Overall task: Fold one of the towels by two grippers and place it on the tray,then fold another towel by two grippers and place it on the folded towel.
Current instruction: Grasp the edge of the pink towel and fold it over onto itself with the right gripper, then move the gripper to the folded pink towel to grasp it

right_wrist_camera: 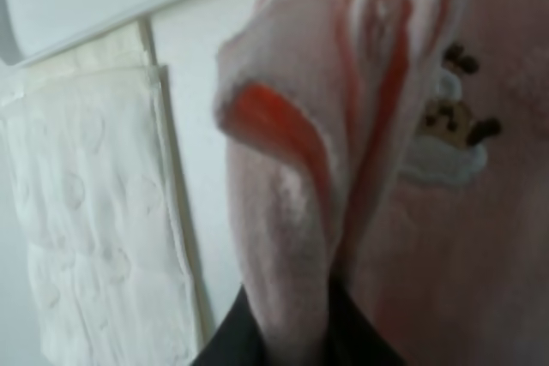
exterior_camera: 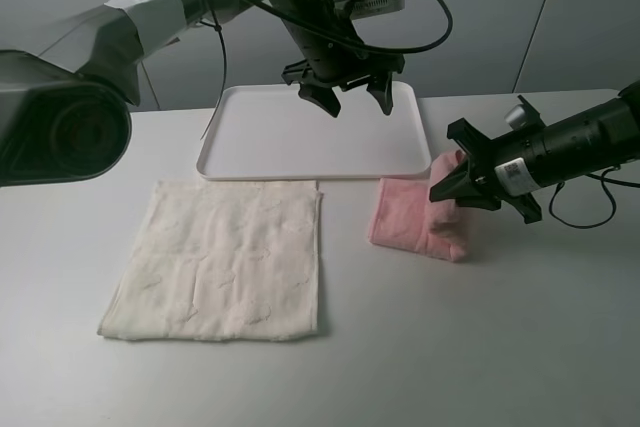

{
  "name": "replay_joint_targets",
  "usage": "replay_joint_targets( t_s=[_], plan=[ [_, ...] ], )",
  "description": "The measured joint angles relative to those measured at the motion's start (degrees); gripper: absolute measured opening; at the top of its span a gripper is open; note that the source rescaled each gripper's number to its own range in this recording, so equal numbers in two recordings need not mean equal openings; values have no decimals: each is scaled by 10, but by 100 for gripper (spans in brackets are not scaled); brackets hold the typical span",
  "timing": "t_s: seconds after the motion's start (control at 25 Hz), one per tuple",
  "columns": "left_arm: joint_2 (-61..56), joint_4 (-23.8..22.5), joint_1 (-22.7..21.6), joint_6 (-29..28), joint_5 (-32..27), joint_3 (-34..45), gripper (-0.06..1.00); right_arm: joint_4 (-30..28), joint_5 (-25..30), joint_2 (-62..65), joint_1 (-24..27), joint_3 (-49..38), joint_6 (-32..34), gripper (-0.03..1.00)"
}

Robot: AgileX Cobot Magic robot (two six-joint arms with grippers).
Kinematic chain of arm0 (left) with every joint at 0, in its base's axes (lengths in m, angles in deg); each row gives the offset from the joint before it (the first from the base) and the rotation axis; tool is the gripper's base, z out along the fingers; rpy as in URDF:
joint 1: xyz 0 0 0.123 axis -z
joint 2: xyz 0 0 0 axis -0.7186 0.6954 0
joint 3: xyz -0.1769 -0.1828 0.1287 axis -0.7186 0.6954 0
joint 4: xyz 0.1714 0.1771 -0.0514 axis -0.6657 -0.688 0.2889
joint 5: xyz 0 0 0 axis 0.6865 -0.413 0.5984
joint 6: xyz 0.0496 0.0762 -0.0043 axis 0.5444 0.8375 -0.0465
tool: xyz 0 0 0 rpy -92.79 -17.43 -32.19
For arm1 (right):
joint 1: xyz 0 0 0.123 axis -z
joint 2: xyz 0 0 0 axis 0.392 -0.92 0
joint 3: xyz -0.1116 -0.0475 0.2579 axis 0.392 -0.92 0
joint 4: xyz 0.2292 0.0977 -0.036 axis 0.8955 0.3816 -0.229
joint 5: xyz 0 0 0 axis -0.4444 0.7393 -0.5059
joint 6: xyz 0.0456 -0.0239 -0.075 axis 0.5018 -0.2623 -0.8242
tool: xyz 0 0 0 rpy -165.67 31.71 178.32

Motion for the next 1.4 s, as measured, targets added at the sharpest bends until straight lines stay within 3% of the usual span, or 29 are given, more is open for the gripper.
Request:
replay_joint_targets(
  t_s=[0.16,0.24,0.48,0.68,0.88,0.96,1.16,1.4],
  plan=[
    [0,1,0,11,0,-1,96,44,21,0,-1,-1,-2,35],
    [0,-2,0,13,0,-1,96,73,40,0,-2,-1,-13,42],
    [0,-13,-2,17,0,-1,96,99,61,0,0,-1,-39,47],
    [0,-9,-14,17,0,-1,96,71,57,0,38,9,-37,65],
    [0,-6,-16,26,0,-1,96,-68,-12,0,58,20,31,67],
    [0,-6,-16,28,0,-1,96,-93,-34,0,57,20,46,67],
    [0,-4,-16,31,0,-1,96,-104,-54,-3,56,20,58,67],
    [0,-4,-16,32,0,-1,96,-70,-38,-54,50,21,54,66]
  ],
)
